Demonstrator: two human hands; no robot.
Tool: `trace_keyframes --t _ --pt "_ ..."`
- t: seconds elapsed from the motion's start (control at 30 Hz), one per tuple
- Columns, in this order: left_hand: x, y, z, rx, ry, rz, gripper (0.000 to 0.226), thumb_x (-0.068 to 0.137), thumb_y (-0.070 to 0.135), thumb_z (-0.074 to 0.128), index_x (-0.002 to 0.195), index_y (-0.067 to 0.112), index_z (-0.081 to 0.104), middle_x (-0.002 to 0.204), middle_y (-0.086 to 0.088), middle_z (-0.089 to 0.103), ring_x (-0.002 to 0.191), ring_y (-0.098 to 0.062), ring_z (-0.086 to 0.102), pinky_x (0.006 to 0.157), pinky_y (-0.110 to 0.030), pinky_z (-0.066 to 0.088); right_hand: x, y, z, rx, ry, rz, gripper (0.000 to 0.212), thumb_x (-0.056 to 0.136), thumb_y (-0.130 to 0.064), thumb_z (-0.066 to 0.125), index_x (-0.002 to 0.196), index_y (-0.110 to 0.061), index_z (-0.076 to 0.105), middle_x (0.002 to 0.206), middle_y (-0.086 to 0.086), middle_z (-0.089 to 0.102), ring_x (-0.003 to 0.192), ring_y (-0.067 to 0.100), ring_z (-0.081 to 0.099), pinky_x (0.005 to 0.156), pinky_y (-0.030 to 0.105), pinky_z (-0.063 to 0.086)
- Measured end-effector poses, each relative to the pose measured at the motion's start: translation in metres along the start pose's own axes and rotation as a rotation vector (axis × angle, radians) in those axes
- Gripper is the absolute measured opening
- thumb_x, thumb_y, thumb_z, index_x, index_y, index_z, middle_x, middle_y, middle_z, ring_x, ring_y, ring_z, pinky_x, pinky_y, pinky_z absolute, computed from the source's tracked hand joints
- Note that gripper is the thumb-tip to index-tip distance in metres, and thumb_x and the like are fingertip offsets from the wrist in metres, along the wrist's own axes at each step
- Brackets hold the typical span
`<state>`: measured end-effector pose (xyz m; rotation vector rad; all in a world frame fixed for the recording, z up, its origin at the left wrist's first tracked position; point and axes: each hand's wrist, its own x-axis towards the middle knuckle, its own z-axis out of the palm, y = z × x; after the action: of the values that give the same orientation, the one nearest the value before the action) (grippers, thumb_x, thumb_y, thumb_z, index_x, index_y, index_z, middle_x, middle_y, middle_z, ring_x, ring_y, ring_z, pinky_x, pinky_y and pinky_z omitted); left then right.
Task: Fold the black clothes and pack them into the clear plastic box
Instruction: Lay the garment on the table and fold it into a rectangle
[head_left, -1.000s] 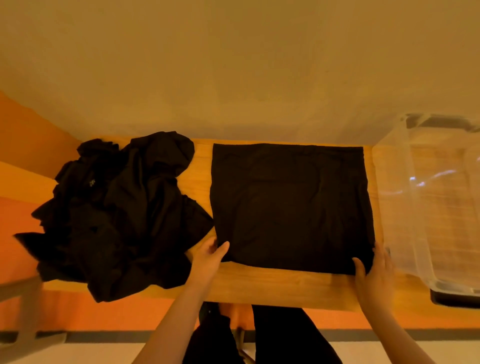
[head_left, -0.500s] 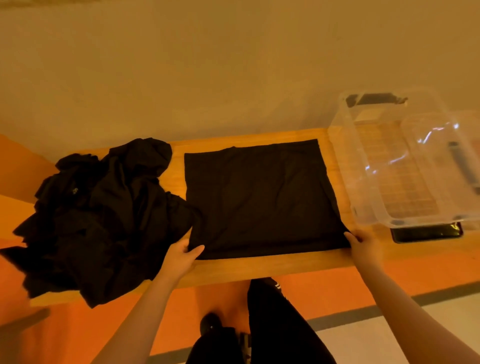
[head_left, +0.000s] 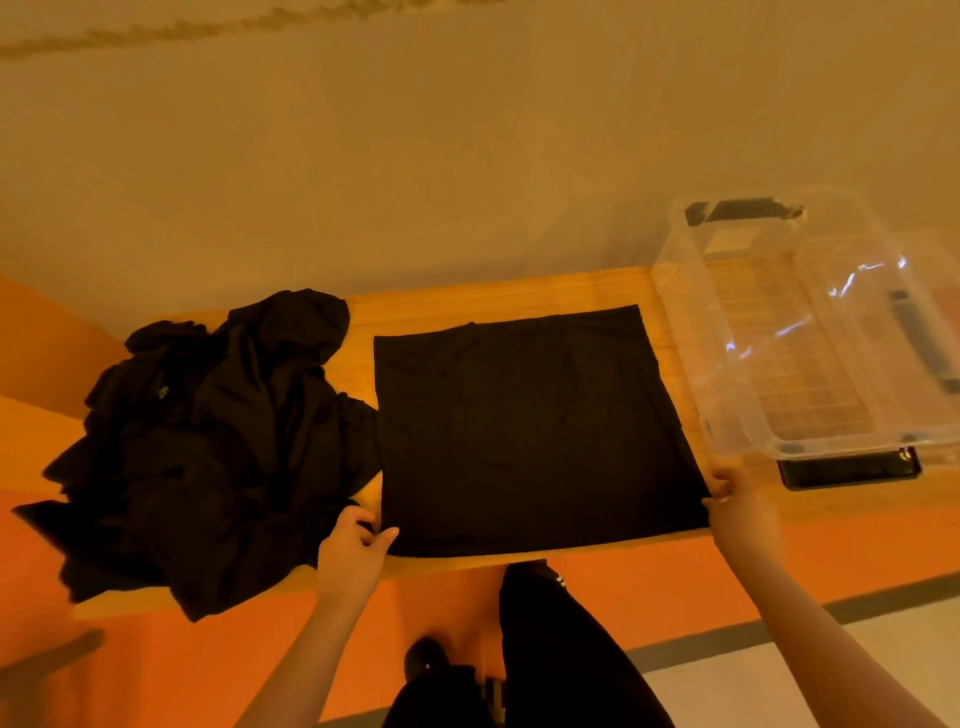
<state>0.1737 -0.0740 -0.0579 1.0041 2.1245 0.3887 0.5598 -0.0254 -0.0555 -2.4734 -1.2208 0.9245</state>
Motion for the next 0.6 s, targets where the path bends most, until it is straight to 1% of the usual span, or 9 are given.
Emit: trace_keyframes --t 0.03,0.1,0.17,0.23,0.27,0.33,0.43,0.5,0.6 --pt "-0.003 0.0 0.001 0.022 0.029 0.017 0.028 0.085 0.018 0.065 0.106 0.004 0.052 0.071 0.0 0.054 0.064 -0.01 0.052 0.053 -0.019 0.036 -0.003 -0.01 0.002 -0.079 0.027 -0.08 0.045 0.087 0.004 0.053 0.131 -0.004 0.045 0.124 0.02 0.054 0.078 0.027 0.057 0.055 0.029 0.041" --pt "-0.004 0.008 0.006 0.062 0.082 0.094 0.03 0.086 0.018 0.064 0.11 0.002 0.054 0.081 -0.005 0.059 0.074 -0.017 0.057 0.057 -0.021 0.04 -0.003 -0.033 0.012 -0.232 0.075 -0.291 0.052 0.085 0.001 0.057 0.134 -0.004 0.042 0.131 0.02 0.048 0.107 0.035 0.054 0.076 0.038 0.048" --pt "0.006 0.025 0.014 0.144 0.127 0.283 0.033 0.087 0.018 0.063 0.115 0.004 0.056 0.102 -0.009 0.061 0.096 -0.023 0.059 0.075 -0.027 0.048 0.004 -0.065 0.027 -0.29 0.07 -0.471 0.051 0.088 -0.008 0.058 0.136 -0.005 0.04 0.136 0.016 0.046 0.123 0.031 0.046 0.096 0.038 0.043" --pt "0.028 0.053 0.023 0.26 0.167 0.523 0.038 0.087 0.02 0.062 0.122 0.006 0.055 0.12 -0.01 0.058 0.113 -0.026 0.055 0.091 -0.034 0.046 0.02 -0.101 0.043 -0.319 0.031 -0.613 0.052 0.093 -0.019 0.053 0.141 -0.009 0.036 0.144 0.012 0.039 0.134 0.026 0.035 0.106 0.037 0.035" --pt "0.043 0.07 0.028 0.32 0.162 0.609 0.042 0.089 0.023 0.059 0.127 0.008 0.052 0.129 -0.01 0.054 0.121 -0.027 0.051 0.097 -0.035 0.042 0.032 -0.118 0.051 -0.339 0.013 -0.661 0.053 0.095 -0.024 0.049 0.143 -0.011 0.032 0.149 0.009 0.033 0.138 0.024 0.029 0.11 0.036 0.031" --pt "0.075 0.1 0.039 0.457 0.092 0.692 0.051 0.094 0.031 0.048 0.14 0.013 0.037 0.148 -0.008 0.034 0.138 -0.025 0.031 0.11 -0.036 0.027 0.059 -0.147 0.067 -0.412 -0.031 -0.734 0.056 0.097 -0.032 0.041 0.147 -0.015 0.021 0.155 0.005 0.019 0.143 0.021 0.015 0.114 0.036 0.021" --pt "0.125 0.12 0.055 0.685 0.009 0.686 0.058 0.098 0.04 0.03 0.149 0.02 0.011 0.157 -0.003 0.006 0.145 -0.023 0.0 0.116 -0.039 0.004 0.102 -0.164 0.087 -0.608 -0.119 -0.762 0.061 0.098 -0.043 0.027 0.149 -0.019 0.004 0.157 0.001 0.0 0.144 0.018 -0.004 0.116 0.037 0.004" --pt "0.152 0.117 0.059 0.762 -0.016 0.658 0.058 0.097 0.046 0.023 0.149 0.024 0.006 0.158 -0.001 0.0 0.145 -0.024 -0.006 0.116 -0.043 0.0 0.127 -0.158 0.089 -0.7 -0.128 -0.772 0.064 0.095 -0.053 0.014 0.149 -0.021 0.001 0.158 -0.001 -0.002 0.143 0.015 -0.009 0.116 0.039 -0.001" --pt "0.176 0.107 0.055 0.747 0.062 0.614 0.064 0.09 0.054 0.011 0.149 0.026 0.01 0.157 -0.004 0.005 0.144 -0.026 0.0 0.114 -0.048 0.005 0.152 -0.144 0.081 -0.703 -0.06 -0.769 0.073 0.084 -0.058 -0.003 0.149 -0.025 0.005 0.157 -0.003 0.0 0.14 0.011 -0.012 0.115 0.041 -0.002"
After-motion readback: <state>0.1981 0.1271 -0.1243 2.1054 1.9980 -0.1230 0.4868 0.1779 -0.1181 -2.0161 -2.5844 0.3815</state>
